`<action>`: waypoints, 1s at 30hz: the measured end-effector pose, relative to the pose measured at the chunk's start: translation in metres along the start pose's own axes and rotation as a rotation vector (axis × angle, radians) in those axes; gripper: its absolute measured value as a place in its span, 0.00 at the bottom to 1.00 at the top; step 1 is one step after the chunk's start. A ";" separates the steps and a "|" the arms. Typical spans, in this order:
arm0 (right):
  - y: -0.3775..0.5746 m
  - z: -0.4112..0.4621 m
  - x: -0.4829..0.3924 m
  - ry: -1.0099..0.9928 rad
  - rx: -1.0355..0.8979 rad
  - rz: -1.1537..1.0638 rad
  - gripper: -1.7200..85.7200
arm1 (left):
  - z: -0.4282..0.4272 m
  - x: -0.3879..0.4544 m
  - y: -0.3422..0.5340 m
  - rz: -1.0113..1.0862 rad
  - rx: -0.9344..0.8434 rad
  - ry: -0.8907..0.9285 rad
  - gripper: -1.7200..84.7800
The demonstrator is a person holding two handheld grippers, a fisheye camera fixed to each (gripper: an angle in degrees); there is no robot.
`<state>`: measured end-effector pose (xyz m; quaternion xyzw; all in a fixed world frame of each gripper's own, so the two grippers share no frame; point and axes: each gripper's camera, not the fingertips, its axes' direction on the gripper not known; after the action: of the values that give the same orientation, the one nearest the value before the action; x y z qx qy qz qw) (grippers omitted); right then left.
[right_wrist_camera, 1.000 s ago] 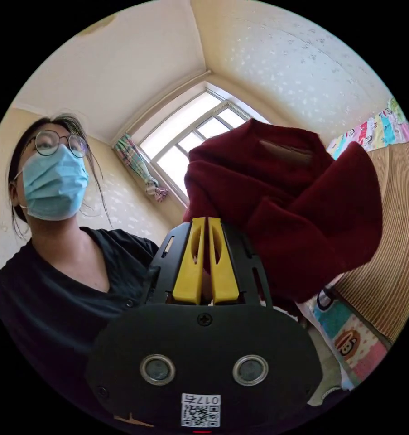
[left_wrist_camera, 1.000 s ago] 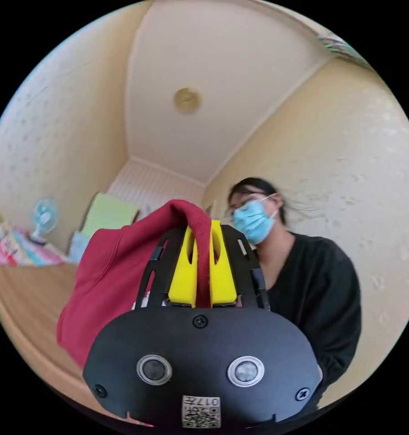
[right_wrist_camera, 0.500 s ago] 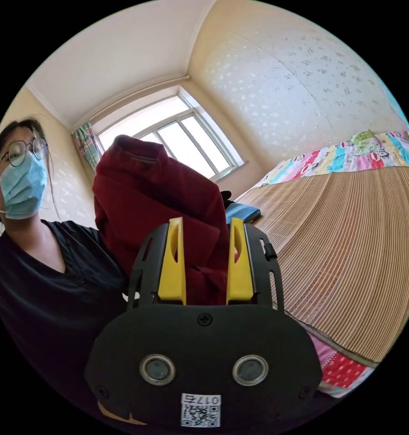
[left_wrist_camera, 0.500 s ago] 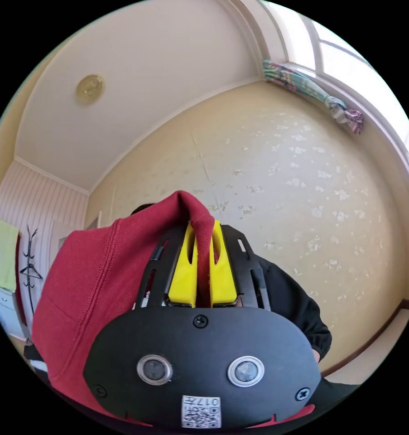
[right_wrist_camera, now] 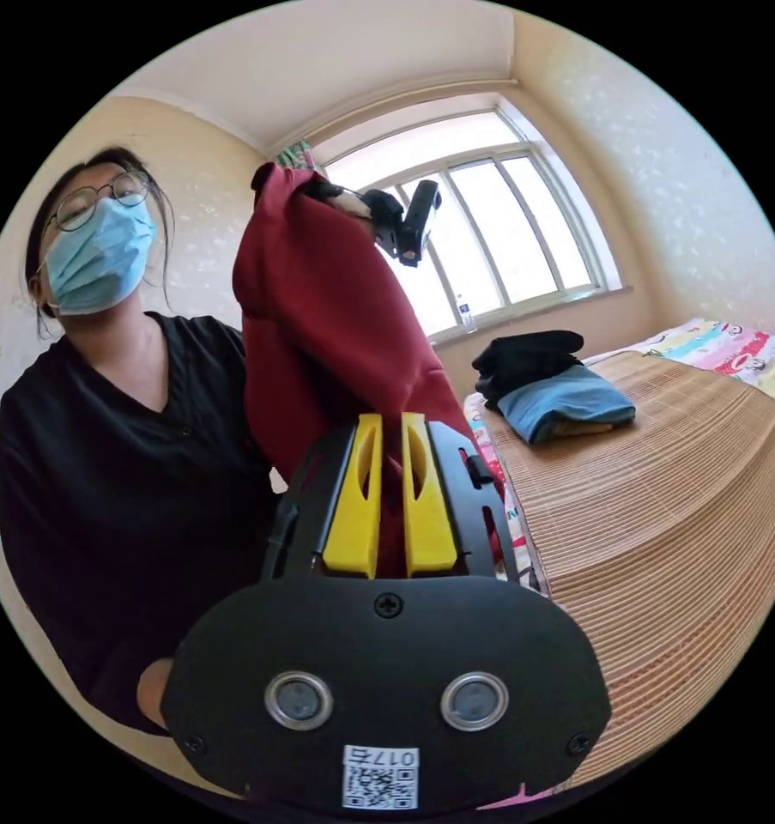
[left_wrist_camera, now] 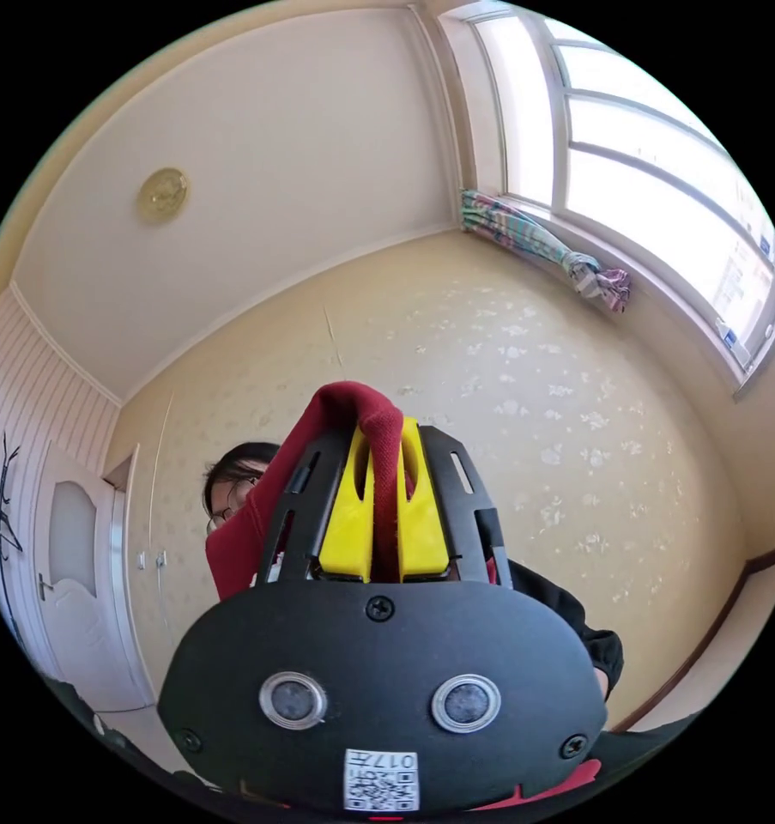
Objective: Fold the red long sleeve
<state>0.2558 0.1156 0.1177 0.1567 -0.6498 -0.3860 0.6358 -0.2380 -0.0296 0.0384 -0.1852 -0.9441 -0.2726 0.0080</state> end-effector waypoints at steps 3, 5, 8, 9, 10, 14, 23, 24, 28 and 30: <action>-0.019 -0.054 -0.030 0.144 0.181 0.048 0.07 | 0.018 0.020 -0.023 0.019 -0.049 -0.072 0.06; -0.042 -0.110 -0.071 0.226 0.374 0.031 0.06 | 0.037 0.038 -0.043 0.026 -0.122 -0.146 0.06; -0.086 -0.154 -0.142 0.406 0.499 -0.002 0.05 | 0.073 0.067 -0.076 -0.056 -0.327 -0.473 0.06; -0.095 -0.160 -0.159 0.447 0.519 -0.018 0.05 | 0.088 0.080 -0.088 -0.092 -0.416 -0.641 0.06; -0.110 -0.167 -0.192 0.512 0.550 -0.066 0.05 | 0.102 0.095 -0.099 -0.123 -0.489 -0.828 0.06; -0.143 -0.171 -0.295 0.788 0.657 -0.194 0.05 | 0.145 0.130 -0.114 -0.162 -0.664 -1.430 0.05; -0.139 -0.111 -0.411 1.135 0.948 -0.521 0.05 | 0.214 0.119 -0.045 0.270 -0.518 -1.846 0.04; -0.139 -0.109 -0.415 1.154 0.949 -0.539 0.05 | 0.225 0.118 -0.034 0.379 -0.453 -1.880 0.04; -0.144 -0.094 -0.423 1.329 0.920 -0.629 0.05 | 0.245 0.098 -0.019 0.623 -0.316 -1.985 0.04; -0.146 -0.085 -0.414 1.420 0.922 -0.683 0.05 | 0.245 0.084 -0.028 0.673 -0.324 -2.018 0.05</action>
<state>0.3532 0.2822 -0.2860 0.7798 -0.1139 -0.0681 0.6119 -0.3046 0.1044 -0.1743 -0.5740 -0.3679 -0.0994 -0.7248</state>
